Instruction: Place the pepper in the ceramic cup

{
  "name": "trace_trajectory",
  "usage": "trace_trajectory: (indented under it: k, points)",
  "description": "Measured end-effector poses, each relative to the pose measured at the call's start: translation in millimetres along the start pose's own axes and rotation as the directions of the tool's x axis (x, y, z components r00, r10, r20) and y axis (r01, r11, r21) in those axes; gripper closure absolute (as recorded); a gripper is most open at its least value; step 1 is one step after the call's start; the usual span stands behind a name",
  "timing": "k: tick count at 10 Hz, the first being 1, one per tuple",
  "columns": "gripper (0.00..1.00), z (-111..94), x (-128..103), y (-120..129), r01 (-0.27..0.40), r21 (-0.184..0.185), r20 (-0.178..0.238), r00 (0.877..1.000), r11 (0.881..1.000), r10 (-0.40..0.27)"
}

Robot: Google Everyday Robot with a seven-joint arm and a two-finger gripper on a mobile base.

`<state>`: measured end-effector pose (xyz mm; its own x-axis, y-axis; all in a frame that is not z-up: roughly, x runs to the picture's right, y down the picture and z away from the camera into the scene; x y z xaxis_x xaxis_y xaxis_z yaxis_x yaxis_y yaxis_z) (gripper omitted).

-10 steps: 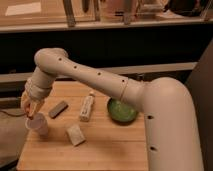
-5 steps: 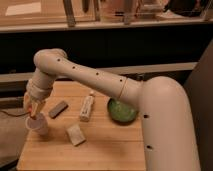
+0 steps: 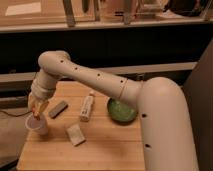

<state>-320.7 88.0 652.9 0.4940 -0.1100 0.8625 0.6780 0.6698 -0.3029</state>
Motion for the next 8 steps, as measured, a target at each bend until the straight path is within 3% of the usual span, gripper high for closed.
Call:
trace_trajectory:
  k: [8]
  points:
    - [1.0, 7, 17, 0, -0.06, -0.021, -0.001, 0.998, 0.998, 0.06]
